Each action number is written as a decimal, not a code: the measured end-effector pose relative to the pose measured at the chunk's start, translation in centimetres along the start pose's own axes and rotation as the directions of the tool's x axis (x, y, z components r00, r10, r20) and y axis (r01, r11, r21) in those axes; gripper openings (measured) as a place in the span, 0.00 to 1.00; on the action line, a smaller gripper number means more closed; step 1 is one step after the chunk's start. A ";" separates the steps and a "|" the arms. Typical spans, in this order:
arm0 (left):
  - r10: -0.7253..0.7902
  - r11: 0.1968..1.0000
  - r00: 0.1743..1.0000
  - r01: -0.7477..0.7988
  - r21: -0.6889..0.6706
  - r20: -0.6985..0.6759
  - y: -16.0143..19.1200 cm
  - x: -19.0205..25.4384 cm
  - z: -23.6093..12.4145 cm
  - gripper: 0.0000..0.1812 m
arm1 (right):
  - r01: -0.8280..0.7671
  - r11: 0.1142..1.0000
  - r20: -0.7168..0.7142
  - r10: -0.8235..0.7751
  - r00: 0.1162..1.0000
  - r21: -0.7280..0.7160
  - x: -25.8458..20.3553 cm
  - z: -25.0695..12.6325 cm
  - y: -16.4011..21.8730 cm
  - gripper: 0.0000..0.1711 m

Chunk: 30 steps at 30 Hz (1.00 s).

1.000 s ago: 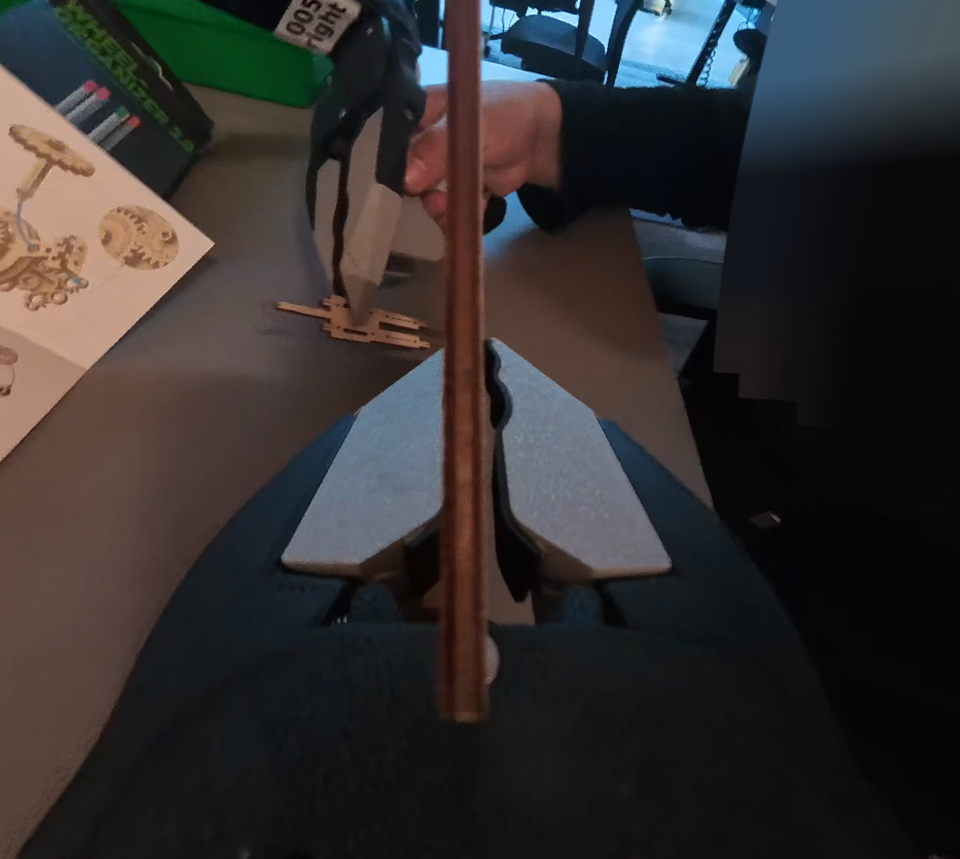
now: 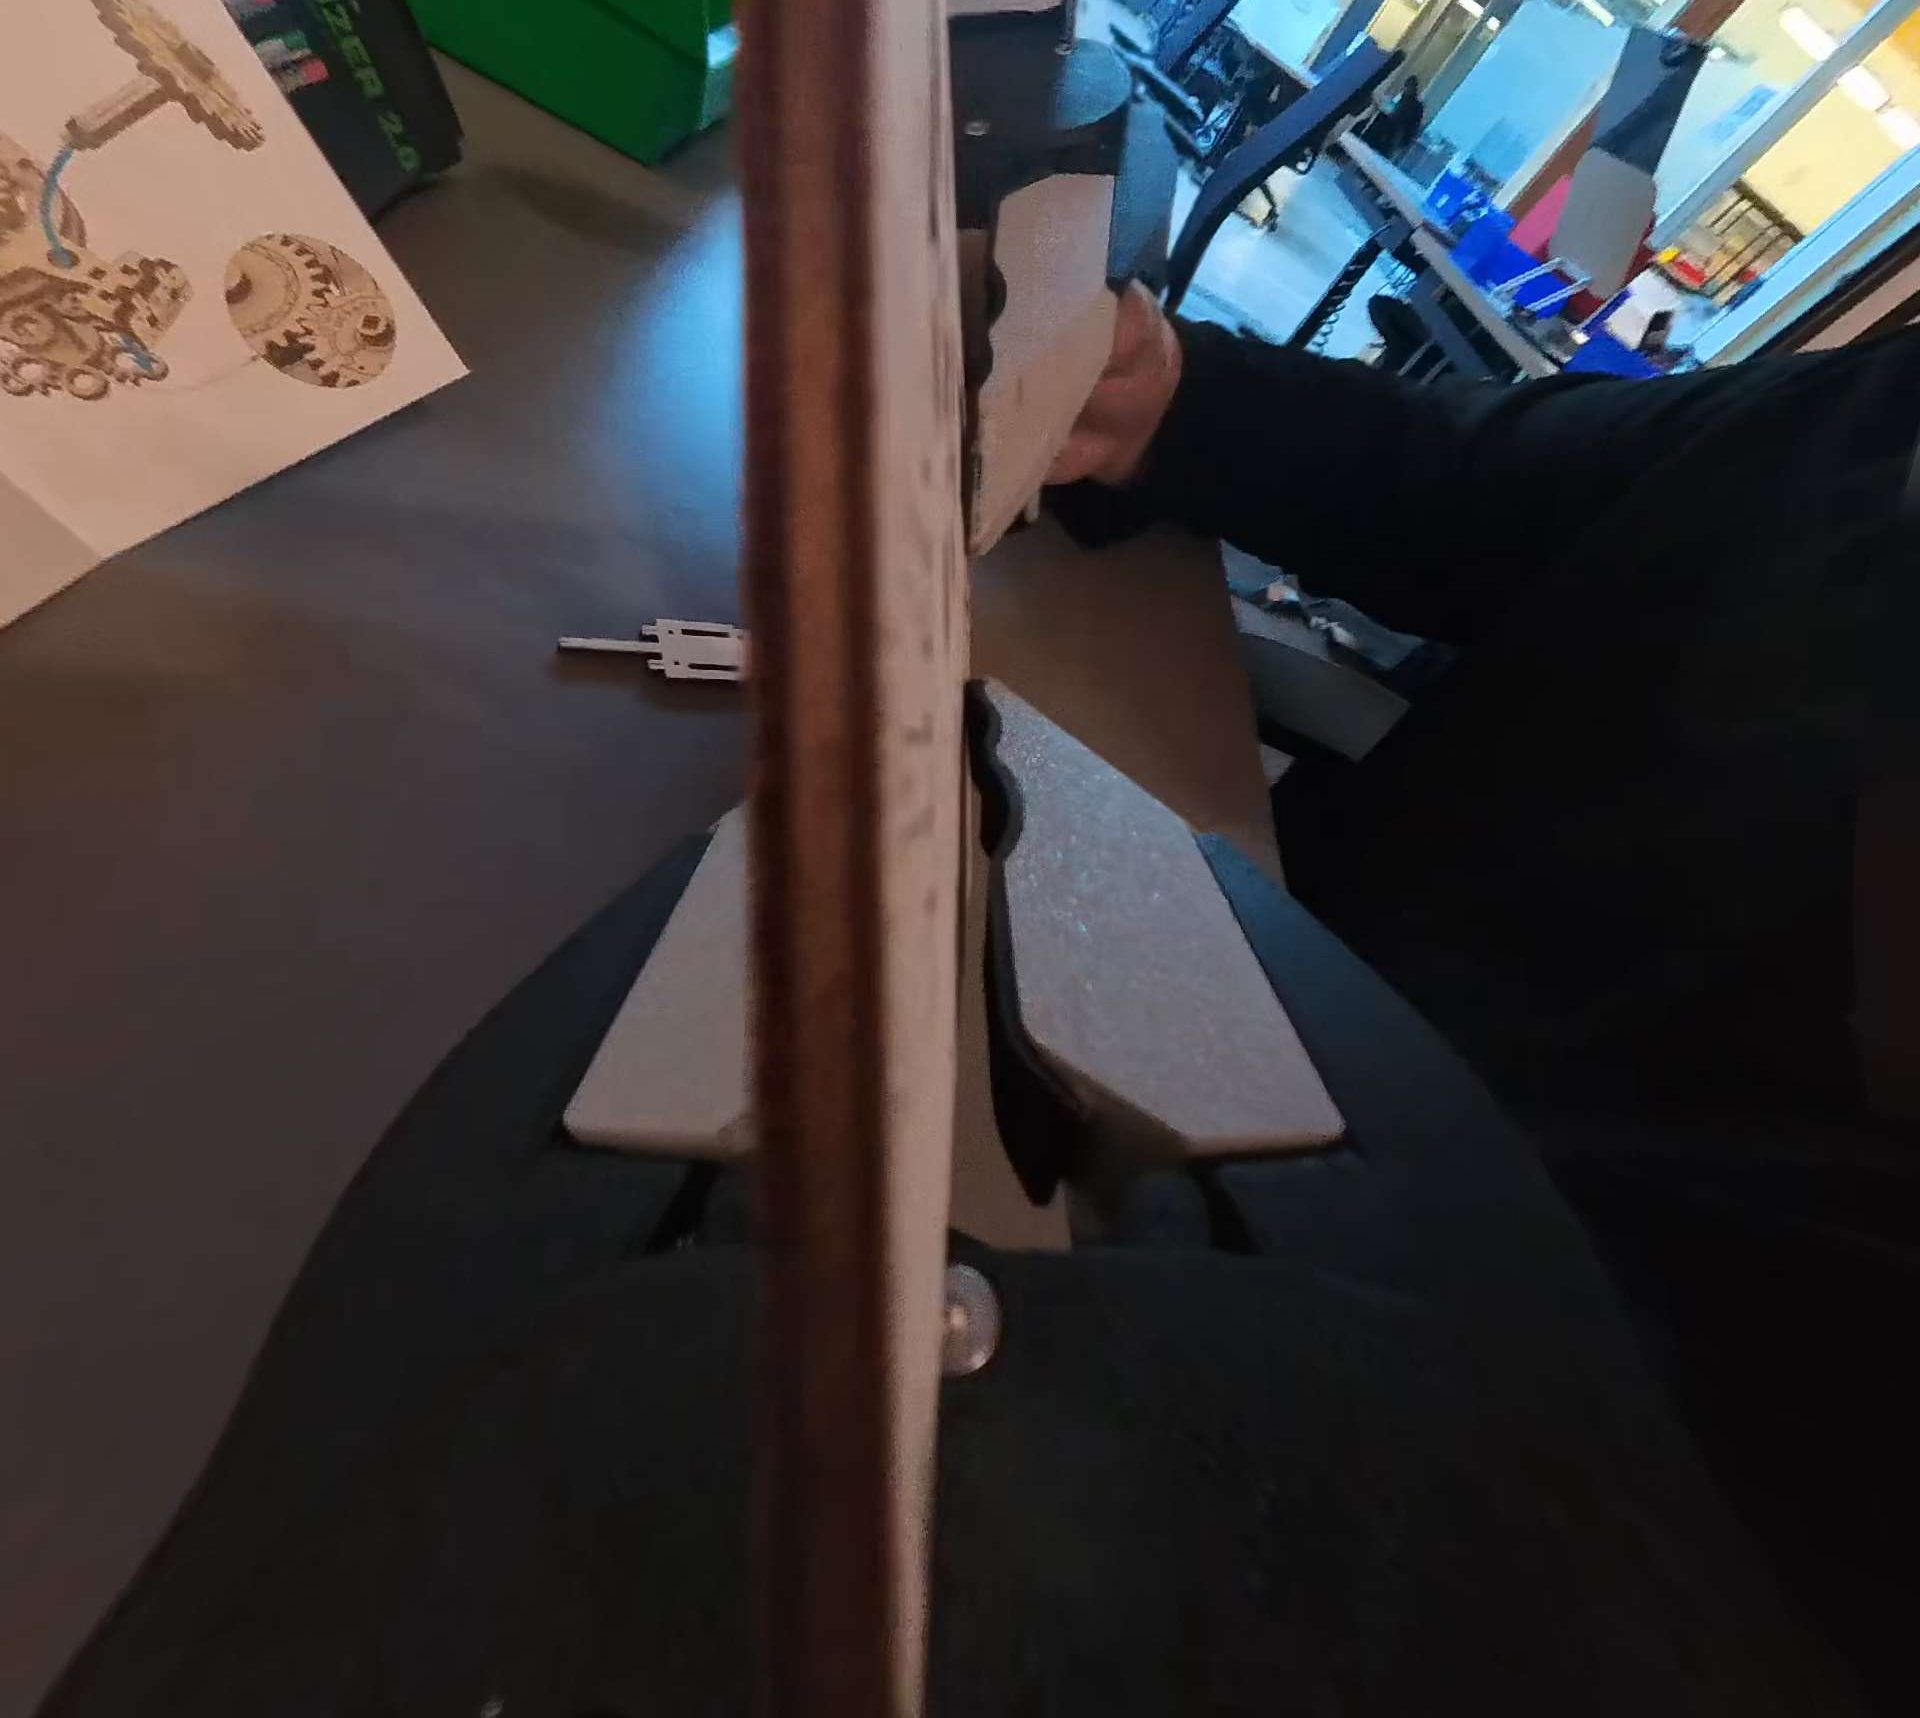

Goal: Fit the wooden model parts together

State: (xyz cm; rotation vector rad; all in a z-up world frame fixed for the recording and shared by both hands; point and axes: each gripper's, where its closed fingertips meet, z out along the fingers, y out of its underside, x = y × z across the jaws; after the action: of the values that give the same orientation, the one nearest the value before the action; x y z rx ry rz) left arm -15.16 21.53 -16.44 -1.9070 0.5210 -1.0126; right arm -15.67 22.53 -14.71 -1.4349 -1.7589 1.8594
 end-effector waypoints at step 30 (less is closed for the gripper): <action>0.057 0.998 0.982 -0.053 -0.030 0.182 0.4 -1.4 0.8 0.01 | -0.020 1.000 -0.097 0.020 0.995 0.000 1.5 1.2 0.4 0.03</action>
State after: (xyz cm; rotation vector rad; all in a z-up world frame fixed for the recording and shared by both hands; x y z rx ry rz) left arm -15.35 22.70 -17.61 -1.9735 0.4788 -0.7890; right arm -17.14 22.70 -15.98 -1.5218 -1.7063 1.7668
